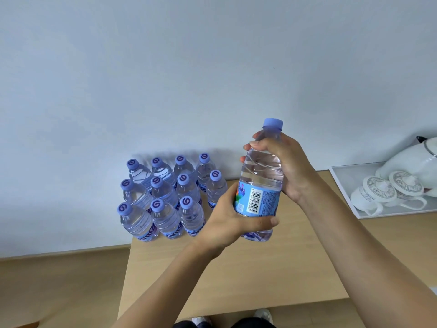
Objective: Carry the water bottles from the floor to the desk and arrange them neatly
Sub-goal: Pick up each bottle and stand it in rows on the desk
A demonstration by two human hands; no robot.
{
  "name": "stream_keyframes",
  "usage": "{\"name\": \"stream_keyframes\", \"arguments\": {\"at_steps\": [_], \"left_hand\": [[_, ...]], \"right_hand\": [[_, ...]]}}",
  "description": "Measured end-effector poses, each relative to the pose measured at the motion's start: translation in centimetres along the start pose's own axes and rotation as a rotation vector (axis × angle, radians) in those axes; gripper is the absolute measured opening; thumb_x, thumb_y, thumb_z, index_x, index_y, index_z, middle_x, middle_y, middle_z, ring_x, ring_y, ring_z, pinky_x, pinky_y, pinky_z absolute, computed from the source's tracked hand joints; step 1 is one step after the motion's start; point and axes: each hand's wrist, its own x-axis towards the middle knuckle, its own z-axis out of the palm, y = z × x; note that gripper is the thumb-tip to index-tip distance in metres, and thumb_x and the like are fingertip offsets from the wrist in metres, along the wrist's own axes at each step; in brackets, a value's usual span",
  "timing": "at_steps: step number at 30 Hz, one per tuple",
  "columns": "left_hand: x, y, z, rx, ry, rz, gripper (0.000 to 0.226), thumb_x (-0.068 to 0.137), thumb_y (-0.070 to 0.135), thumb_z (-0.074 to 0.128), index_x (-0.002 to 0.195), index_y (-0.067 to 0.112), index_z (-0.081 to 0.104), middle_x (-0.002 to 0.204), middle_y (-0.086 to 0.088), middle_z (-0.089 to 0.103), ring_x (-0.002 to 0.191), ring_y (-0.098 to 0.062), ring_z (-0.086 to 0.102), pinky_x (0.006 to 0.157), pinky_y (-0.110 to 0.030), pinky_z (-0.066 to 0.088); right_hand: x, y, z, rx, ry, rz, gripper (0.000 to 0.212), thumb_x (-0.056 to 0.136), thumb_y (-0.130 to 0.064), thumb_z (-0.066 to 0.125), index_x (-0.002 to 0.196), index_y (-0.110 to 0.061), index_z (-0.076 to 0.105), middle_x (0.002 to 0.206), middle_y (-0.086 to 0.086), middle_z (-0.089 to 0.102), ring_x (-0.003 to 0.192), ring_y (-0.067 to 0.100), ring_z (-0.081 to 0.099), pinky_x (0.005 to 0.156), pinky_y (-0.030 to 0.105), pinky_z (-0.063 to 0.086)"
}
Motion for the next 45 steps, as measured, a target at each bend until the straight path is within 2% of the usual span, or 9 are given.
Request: {"name": "stream_keyframes", "arguments": {"at_steps": [6,11,15,20,25,29,35,41,45], "left_hand": [[0.3,0.7,0.5,0.111,0.129,0.072,0.064,0.057,0.016,0.09,0.112,0.013,0.056,0.099,-0.006,0.071,0.086,-0.016,0.069,0.078,-0.032,0.059],[0.2,0.7,0.4,0.121,0.105,0.073,0.066,0.055,0.018,0.092,0.11,0.016,0.056,0.096,-0.001,0.072,0.084,-0.011,0.069,0.074,-0.025,0.057],[0.1,1.2,0.3,0.022,0.021,0.034,0.07,0.052,0.023,0.09,0.113,0.012,0.058,0.097,-0.006,0.071,0.086,-0.016,0.068,0.081,-0.033,0.058],[-0.1,1.4,0.0,-0.082,-0.07,0.013,0.065,0.058,0.018,0.086,0.115,0.007,0.058,0.1,-0.016,0.069,0.091,-0.03,0.066,0.089,-0.048,0.054],[-0.7,1.6,0.3,-0.055,0.007,0.041,0.064,0.056,0.021,0.085,0.113,0.005,0.059,0.093,-0.007,0.073,0.082,-0.021,0.069,0.074,-0.03,0.057],[-0.8,1.5,0.5,0.031,0.107,0.071,0.06,0.058,0.016,0.088,0.11,0.009,0.059,0.092,-0.006,0.074,0.081,-0.021,0.07,0.074,-0.031,0.059],[-1.2,1.3,0.9,0.069,0.087,0.094,0.06,0.061,0.017,0.089,0.112,0.015,0.058,0.097,-0.002,0.074,0.086,-0.018,0.072,0.073,-0.026,0.058],[-1.4,1.7,0.9,-0.091,-0.026,0.064,0.067,0.058,0.02,0.087,0.118,0.009,0.059,0.104,-0.012,0.071,0.092,-0.024,0.069,0.085,-0.039,0.057],[-1.5,1.6,1.0,-0.133,-0.075,0.053,0.061,0.06,0.019,0.085,0.115,0.007,0.06,0.1,-0.012,0.071,0.09,-0.027,0.068,0.082,-0.036,0.056]], "right_hand": [[-0.3,-0.2,0.7,-0.196,0.12,-0.143,0.036,0.07,-0.023,0.084,0.092,-0.015,0.057,0.074,-0.003,0.063,0.073,0.021,0.067,0.071,0.042,0.06],[-0.6,-0.2,1.3,-0.094,0.175,-0.118,0.028,0.071,-0.004,0.078,0.088,-0.01,0.056,0.069,0.004,0.061,0.063,0.024,0.065,0.064,0.042,0.059],[-0.8,-0.9,1.0,-0.001,0.11,-0.074,0.021,0.068,-0.005,0.072,0.082,-0.012,0.058,0.078,0.016,0.053,0.068,0.026,0.063,0.057,0.033,0.055],[-0.9,-1.4,0.6,0.056,-0.001,-0.062,0.015,0.067,-0.009,0.07,0.077,-0.018,0.063,0.081,0.007,0.065,0.08,0.03,0.068,0.064,0.034,0.058],[-1.1,-1.2,0.6,-0.022,0.011,-0.084,0.021,0.07,-0.017,0.075,0.087,-0.018,0.064,0.091,0.01,0.065,0.087,0.032,0.071,0.076,0.044,0.059],[-1.5,-1.1,1.4,-0.168,0.122,-0.152,0.035,0.07,-0.021,0.084,0.094,-0.012,0.06,0.079,0.0,0.067,0.071,0.017,0.07,0.059,0.029,0.055],[-2.0,-0.8,2.0,-0.11,0.198,-0.121,0.031,0.074,-0.005,0.079,0.095,-0.01,0.057,0.078,0.005,0.064,0.063,0.017,0.068,0.054,0.028,0.054],[-2.2,-1.6,1.1,-0.052,0.064,-0.119,0.024,0.068,-0.01,0.071,0.089,-0.012,0.058,0.084,0.006,0.065,0.08,0.028,0.067,0.064,0.036,0.056],[-2.4,-1.9,0.8,-0.044,-0.041,-0.127,0.018,0.071,-0.011,0.068,0.087,-0.016,0.061,0.091,0.007,0.065,0.084,0.029,0.069,0.07,0.038,0.058]]}}
